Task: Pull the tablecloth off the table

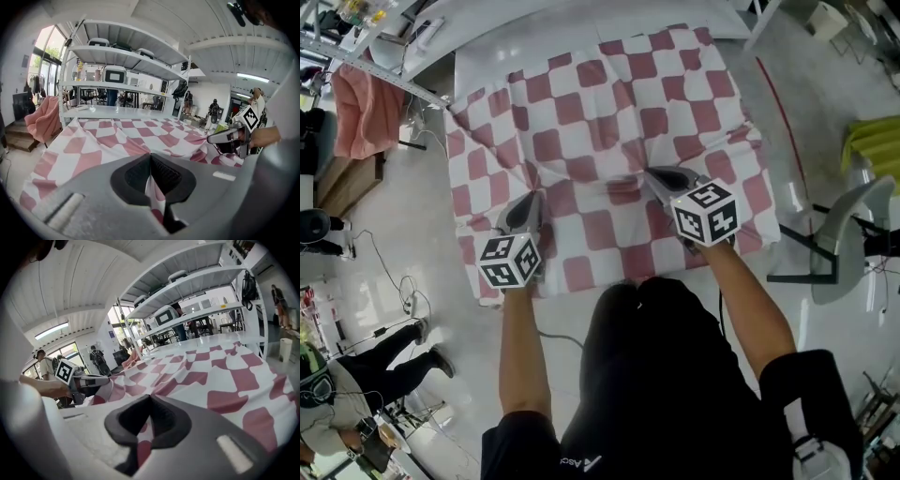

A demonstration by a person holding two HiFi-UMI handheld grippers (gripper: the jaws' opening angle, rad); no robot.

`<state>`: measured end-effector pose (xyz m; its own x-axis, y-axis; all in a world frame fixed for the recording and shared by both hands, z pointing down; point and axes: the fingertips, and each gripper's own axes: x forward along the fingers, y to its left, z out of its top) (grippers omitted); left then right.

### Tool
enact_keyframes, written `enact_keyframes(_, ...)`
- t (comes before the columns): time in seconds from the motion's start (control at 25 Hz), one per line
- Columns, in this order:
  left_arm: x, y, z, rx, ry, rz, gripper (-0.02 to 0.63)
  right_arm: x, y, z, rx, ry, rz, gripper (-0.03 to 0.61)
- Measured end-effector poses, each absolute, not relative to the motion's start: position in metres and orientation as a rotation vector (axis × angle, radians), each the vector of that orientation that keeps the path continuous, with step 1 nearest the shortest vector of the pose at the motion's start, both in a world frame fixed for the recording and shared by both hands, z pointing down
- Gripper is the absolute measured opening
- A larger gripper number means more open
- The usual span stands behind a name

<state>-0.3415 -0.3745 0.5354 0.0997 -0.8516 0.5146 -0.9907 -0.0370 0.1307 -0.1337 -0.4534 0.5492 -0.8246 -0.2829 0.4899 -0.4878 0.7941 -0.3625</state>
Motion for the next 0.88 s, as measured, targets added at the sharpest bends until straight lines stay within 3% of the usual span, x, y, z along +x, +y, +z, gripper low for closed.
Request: enact_keyframes(0.88,-0.289,-0.27,0.411,2.287,-1.826,-0.006,0.008,-0.081,-0.357,0.435,0.632,-2.9,0.686,0.003)
